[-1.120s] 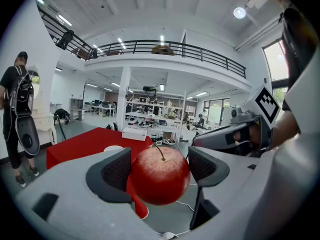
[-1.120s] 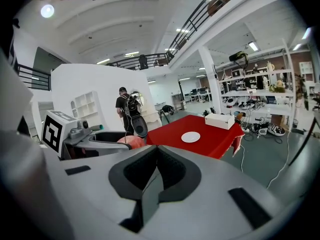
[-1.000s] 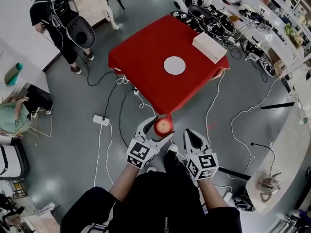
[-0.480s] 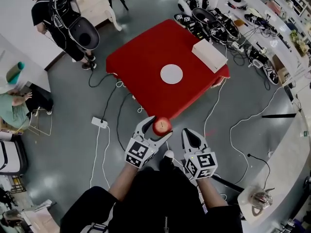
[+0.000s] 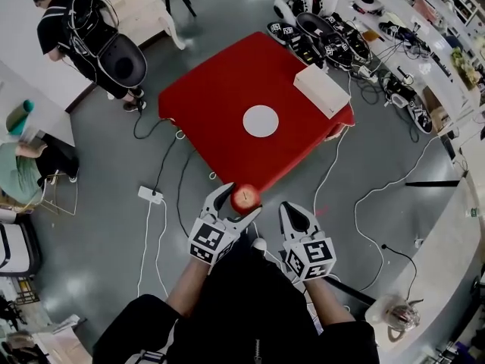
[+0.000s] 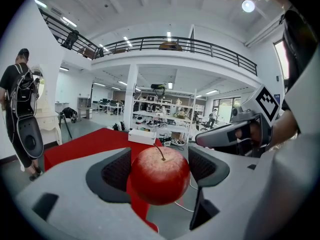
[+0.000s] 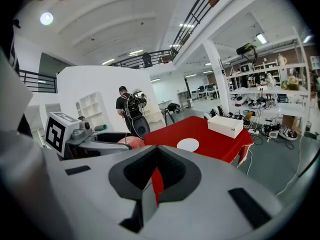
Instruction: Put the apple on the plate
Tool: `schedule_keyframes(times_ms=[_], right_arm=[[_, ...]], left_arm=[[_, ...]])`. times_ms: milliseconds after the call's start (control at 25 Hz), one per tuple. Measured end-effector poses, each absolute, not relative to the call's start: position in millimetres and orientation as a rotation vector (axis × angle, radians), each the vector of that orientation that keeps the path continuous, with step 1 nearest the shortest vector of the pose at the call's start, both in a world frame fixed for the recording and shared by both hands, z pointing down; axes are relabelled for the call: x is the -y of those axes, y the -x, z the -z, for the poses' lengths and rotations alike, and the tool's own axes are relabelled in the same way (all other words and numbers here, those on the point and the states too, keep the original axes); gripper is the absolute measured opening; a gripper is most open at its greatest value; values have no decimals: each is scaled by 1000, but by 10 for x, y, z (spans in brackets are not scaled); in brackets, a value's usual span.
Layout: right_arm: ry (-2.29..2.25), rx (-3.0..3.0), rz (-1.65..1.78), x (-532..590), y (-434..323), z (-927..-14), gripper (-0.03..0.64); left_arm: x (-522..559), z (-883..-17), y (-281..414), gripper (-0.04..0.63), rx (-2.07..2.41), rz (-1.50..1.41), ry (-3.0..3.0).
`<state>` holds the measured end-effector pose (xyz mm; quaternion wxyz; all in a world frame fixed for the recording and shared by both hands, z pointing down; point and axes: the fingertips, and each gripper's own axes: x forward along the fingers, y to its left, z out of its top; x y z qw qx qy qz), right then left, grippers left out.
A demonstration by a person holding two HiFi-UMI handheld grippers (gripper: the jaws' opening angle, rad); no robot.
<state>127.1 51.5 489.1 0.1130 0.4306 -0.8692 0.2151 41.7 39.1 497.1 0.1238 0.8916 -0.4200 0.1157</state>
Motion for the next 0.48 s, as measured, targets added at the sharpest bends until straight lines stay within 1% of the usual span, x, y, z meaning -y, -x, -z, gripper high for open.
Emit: schedule_keyframes(times_ms=[480], right_arm=[[-1313, 2523, -620, 206, -1166, -4877, 11]], left_arm=[[364, -5041, -321, 360, 1174, -337, -2629]])
